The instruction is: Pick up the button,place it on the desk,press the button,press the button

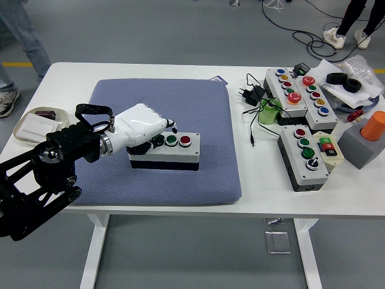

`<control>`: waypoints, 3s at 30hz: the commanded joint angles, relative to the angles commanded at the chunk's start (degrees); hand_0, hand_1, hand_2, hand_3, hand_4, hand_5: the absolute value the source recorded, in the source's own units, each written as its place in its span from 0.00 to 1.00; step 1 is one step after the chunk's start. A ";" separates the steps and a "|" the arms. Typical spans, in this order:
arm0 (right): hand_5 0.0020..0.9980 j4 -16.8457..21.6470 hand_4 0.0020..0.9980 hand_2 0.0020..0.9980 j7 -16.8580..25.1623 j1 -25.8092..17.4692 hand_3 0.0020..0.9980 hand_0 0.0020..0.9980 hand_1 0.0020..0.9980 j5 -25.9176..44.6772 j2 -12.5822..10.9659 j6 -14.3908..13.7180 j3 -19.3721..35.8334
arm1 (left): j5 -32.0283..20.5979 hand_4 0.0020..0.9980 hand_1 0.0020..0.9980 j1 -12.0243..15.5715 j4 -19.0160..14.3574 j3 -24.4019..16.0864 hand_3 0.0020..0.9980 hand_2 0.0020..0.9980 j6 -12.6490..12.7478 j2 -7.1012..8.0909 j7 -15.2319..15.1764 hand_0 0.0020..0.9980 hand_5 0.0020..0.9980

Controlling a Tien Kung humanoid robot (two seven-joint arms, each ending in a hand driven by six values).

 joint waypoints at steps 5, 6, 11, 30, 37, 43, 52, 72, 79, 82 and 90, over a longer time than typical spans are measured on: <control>0.02 0.00 0.28 0.54 -0.03 0.06 0.58 0.63 0.48 -0.06 -0.03 0.03 -0.11 | 0.00 0.30 0.00 -0.55 -0.97 1.31 0.71 0.00 -0.18 -0.46 -0.07 0.05 0.00; 0.02 0.00 0.28 0.54 -0.04 0.06 0.58 0.63 0.48 -0.08 -0.02 0.02 -0.10 | 0.00 0.30 0.00 -0.78 -0.83 2.00 0.71 0.00 -0.15 -0.61 -0.13 0.05 0.00; 0.02 0.00 0.28 0.54 -0.08 0.16 0.58 0.63 0.48 -0.41 -0.05 0.05 -0.01 | 0.00 0.30 0.00 -1.83 1.43 4.17 0.71 0.00 0.02 -1.63 -0.39 0.05 0.00; 0.02 0.00 0.28 0.54 -0.08 0.28 0.58 0.63 0.48 -0.72 -0.12 0.07 0.01 | 0.00 0.30 0.00 -2.39 5.21 4.70 0.71 0.00 0.08 -3.06 -0.54 0.05 0.00; 0.02 0.00 0.28 0.54 -0.08 0.24 0.58 0.63 0.48 -0.83 -0.15 0.09 -0.01 | 0.00 0.30 0.00 -2.24 6.83 4.95 0.71 0.00 -0.12 -3.71 -0.45 0.05 0.00; 0.02 0.00 0.28 0.54 -0.07 0.15 0.58 0.63 0.48 -0.94 -0.19 0.11 0.01 | 0.00 0.30 0.00 -2.22 6.86 5.90 0.71 0.00 -1.12 -3.66 -0.24 0.05 0.00; 0.02 0.00 0.28 0.54 -0.16 0.01 0.58 0.63 0.48 -0.96 -0.20 0.11 -0.04 | 0.00 0.30 0.00 -1.62 6.57 3.26 0.72 0.00 -0.02 -3.73 -0.56 0.05 0.00; 0.02 0.00 0.28 0.54 -0.39 -0.13 0.58 0.63 0.48 -1.68 -0.14 0.09 0.64 | -7.33 0.30 0.00 1.04 1.86 -14.39 0.72 0.00 4.21 -1.74 -0.36 0.05 0.00; 0.02 0.00 0.28 0.54 -0.41 -0.15 0.58 0.63 0.48 -1.82 -0.12 0.07 0.87 | -17.87 0.30 0.00 3.86 6.65 -18.92 0.72 0.00 11.97 -1.23 0.49 0.05 0.00; 0.02 0.00 0.28 0.54 -0.41 -0.19 0.58 0.63 0.48 -1.82 -0.10 0.08 0.88 | -24.37 0.42 0.00 5.71 8.54 -19.74 0.71 0.01 16.23 -0.99 0.12 0.05 0.00; 0.02 0.00 0.28 0.54 -0.52 -0.28 0.58 0.63 0.48 -2.12 0.00 0.03 1.19 | -43.61 0.46 0.00 9.82 12.04 -20.62 0.73 0.02 27.33 -1.19 -5.38 0.06 0.00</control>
